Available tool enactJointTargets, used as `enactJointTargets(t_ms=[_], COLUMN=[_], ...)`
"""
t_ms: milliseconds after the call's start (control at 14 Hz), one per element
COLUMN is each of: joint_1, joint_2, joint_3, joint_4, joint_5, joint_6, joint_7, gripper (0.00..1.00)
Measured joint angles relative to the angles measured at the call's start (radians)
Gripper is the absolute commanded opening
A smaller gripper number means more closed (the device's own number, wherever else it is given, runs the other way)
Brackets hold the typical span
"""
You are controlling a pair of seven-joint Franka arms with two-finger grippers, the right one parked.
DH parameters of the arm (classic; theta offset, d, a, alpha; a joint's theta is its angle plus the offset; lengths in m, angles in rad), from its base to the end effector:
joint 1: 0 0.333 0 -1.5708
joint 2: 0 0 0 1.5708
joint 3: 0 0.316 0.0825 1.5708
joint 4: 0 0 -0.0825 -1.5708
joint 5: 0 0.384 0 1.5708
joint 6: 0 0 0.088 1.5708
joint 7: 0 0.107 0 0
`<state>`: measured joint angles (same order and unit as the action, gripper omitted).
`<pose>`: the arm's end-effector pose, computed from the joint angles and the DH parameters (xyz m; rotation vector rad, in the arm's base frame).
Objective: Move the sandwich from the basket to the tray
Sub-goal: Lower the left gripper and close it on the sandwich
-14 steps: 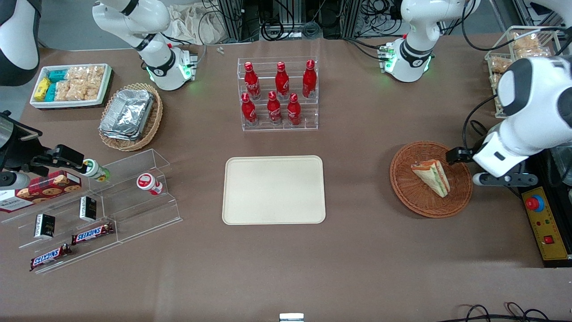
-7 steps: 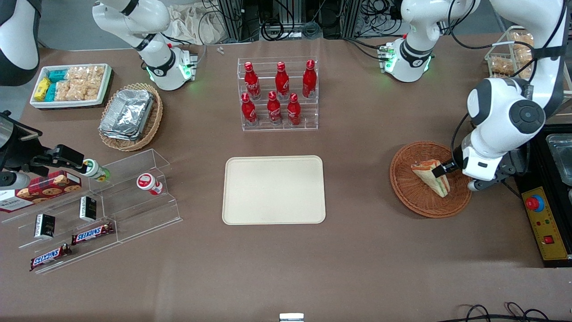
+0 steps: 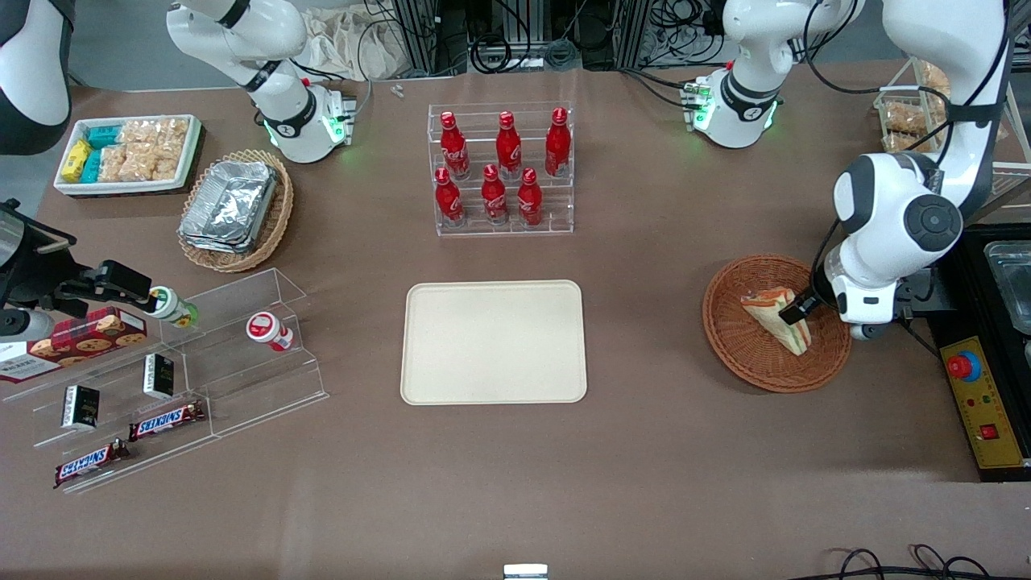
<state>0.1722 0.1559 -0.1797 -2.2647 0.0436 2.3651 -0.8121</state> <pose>0.5281 -0.0035 0.2880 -2.8874 -1.1769 0.0740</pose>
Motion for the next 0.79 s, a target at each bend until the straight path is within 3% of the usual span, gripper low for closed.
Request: enactJointTargets(t_ms=[429,500,571,643,714,786], joint_1=[0.000,-0.001,-0.002,-0.004,-0.006,-0.008], joint_2=[0.062,0.071,0.079,0.087,0.093,0.096], joint_3=[-0.001,-0.001,-0.002,-0.003,-0.004,-0.005], joint_4=[-0.001,-0.001,-0.001,-0.001,-0.001,-0.001], joint_5=[-0.001,-0.001,-0.001,-0.001,-0.001,-0.001], joint_6=[0.056,0.059,0.064,0.069,0.071,0.072], joint_7=[-0.113,-0.119,-0.127,-0.131,-0.134,-0.135], gripper=[1.00,0.95,0.72,0.38,0.12,0.00])
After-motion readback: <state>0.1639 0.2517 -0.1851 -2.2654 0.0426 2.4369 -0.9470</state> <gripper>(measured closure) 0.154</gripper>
